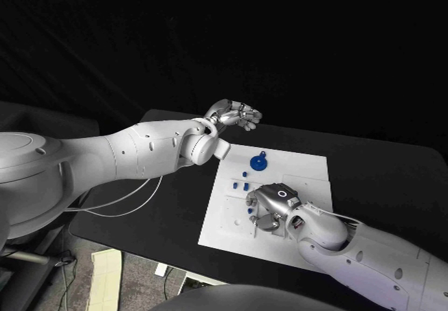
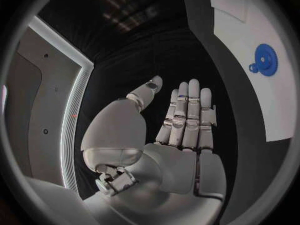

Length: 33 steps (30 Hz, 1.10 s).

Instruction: Assemble the parts on the task board

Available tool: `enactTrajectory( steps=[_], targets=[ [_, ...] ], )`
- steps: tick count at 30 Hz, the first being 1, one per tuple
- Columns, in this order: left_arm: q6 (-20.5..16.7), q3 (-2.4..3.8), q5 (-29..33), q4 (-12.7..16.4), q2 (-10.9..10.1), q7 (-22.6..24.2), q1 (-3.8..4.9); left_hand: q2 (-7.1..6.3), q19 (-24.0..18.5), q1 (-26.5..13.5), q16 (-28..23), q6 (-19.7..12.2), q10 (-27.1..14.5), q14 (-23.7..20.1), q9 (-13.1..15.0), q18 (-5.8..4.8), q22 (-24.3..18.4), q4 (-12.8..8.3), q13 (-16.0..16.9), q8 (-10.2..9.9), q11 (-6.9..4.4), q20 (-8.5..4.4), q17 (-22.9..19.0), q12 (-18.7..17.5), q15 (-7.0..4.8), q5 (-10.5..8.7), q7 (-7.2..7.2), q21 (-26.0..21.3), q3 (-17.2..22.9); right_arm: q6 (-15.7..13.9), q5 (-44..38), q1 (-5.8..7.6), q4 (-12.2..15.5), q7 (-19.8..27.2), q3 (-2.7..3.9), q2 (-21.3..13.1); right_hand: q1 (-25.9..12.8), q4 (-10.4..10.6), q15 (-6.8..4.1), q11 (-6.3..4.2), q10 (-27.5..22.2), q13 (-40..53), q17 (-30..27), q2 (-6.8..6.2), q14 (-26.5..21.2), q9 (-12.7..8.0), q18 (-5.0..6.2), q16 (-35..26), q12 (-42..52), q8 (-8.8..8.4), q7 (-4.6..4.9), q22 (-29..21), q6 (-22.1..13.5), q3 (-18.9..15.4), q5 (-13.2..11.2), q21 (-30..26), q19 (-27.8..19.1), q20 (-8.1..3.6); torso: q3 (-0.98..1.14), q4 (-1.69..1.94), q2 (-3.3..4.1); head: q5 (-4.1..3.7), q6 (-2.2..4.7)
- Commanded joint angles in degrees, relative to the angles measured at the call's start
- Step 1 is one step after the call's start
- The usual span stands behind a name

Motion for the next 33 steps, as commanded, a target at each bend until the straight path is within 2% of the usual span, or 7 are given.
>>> enactTrajectory(
  steps=[1,5,8,13,16,24,33],
  targets=[
    [0.54,0.05,0.30,-0.03,-0.07,0.28,0.09,0.29,-0.16,-0.36,-0.25,-0.48,-0.01,0.36,-0.09,0.85,-0.09,-0.31,-0.06,0.30,-0.03,0.25,0.10,-0.38,-0.10,0.03,-0.05,-0.28,0.04,-2.62,1.14,0.04,1.65,0.50,0.74,-1.17,-0.03,0.18,0.57,0.12,-0.87,-0.31,-0.16,-0.78,0.01,-0.11,4.88,0.36,-0.26,-0.27,-0.07,0.58,-0.70,-0.70,-0.35,-0.33,1.12,-0.93,0.01,-0.05,-0.05,-0.23,0.13],
    [0.51,0.05,0.30,-0.11,-0.15,0.30,0.09,0.30,-0.16,-0.37,-0.27,-0.49,-0.01,0.37,-0.10,0.85,-0.09,-0.30,-0.07,0.30,-0.03,0.25,0.11,-0.38,-0.10,0.04,-0.05,-0.28,0.04,-2.98,1.51,0.43,3.86,0.45,1.81,-2.92,-0.10,0.41,0.60,0.14,-0.89,-0.47,-0.27,-0.94,-0.02,-0.14,4.88,0.48,-0.08,-0.29,0.06,0.55,-0.81,-1.27,-0.18,-0.39,1.14,-0.88,0.06,-0.09,-0.05,-0.38,0.28],
    [0.54,0.05,0.30,-0.09,-0.21,0.29,0.09,0.30,-0.16,-0.36,-0.28,-0.50,-0.02,0.37,-0.10,0.85,-0.09,-0.31,-0.07,0.30,-0.03,0.25,0.13,-0.38,-0.10,0.04,-0.04,-0.28,0.04,-2.79,1.80,0.90,6.14,0.18,3.27,-4.81,0.30,0.52,0.53,0.07,-0.65,-0.53,-0.36,-0.81,-0.04,-0.13,4.88,0.56,0.11,-0.20,0.11,0.54,-0.69,-1.35,-0.16,-0.43,1.16,-0.88,0.09,-0.11,-0.04,-0.60,0.53],
    [0.59,0.05,0.30,-0.10,-0.28,0.34,0.09,0.30,-0.15,-0.36,-0.31,-0.51,-0.02,0.39,-0.11,0.85,-0.09,-0.31,-0.08,0.31,-0.02,0.24,0.15,-0.38,-0.10,0.04,-0.04,-0.28,0.04,1.05,2.17,2.70,9.26,-0.55,5.93,-8.54,1.73,0.94,0.32,-0.15,0.04,-0.66,-0.65,-0.66,-0.05,-0.18,4.88,0.72,0.47,-0.07,0.27,0.51,-0.47,-0.69,-0.38,-0.53,1.22,-0.79,0.10,-0.11,-0.03,-1.70,1.31],
    [0.57,0.04,0.30,-0.17,-0.40,0.40,0.09,0.30,-0.15,-0.36,-0.33,-0.52,-0.02,0.40,-0.12,0.85,-0.09,-0.31,-0.08,0.32,-0.02,0.24,0.17,-0.38,-0.10,0.04,-0.04,-0.28,0.04,3.69,3.26,3.89,9.94,-0.56,6.91,-10.57,2.14,1.09,0.30,-0.17,0.16,-0.75,-0.76,-0.76,-0.04,-0.23,4.88,0.78,0.51,-0.09,0.17,0.53,-0.50,-0.49,-0.40,-0.55,1.22,-0.70,0.05,-0.13,-0.02,-2.28,1.68],
    [0.57,0.04,0.30,-0.40,-0.53,0.48,0.07,0.32,-0.14,-0.35,-0.38,-0.52,-0.01,0.43,-0.13,0.86,-0.08,-0.31,-0.08,0.34,-0.03,0.24,0.21,-0.37,-0.11,0.04,-0.04,-0.28,0.04,6.81,4.35,5.24,6.60,-0.28,7.15,-12.70,1.67,1.67,0.40,-0.06,-0.08,-1.23,-0.90,-1.19,0.12,-0.51,4.88,1.52,0.27,-0.40,0.43,0.71,-1.14,-1.70,0.46,-0.27,1.62,-0.79,0.11,-0.11,-0.01,-3.56,2.33],
    [0.60,0.04,0.30,-0.48,-0.41,0.48,0.07,0.32,-0.14,-0.35,-0.41,-0.52,0.00,0.45,-0.14,0.86,-0.08,-0.32,-0.09,0.35,-0.03,0.24,0.24,-0.36,-0.11,0.04,-0.04,-0.29,0.04,9.59,4.37,5.50,3.36,-0.61,7.13,-12.07,0.14,1.69,1.82,1.35,-4.65,-3.17,-1.34,-1.96,-0.34,-1.43,4.88,1.69,-0.62,-2.09,-0.59,0.77,-4.62,-4.42,-0.57,-0.53,0.99,-0.49,0.04,-0.02,0.01,-4.35,2.58]
  ],
)
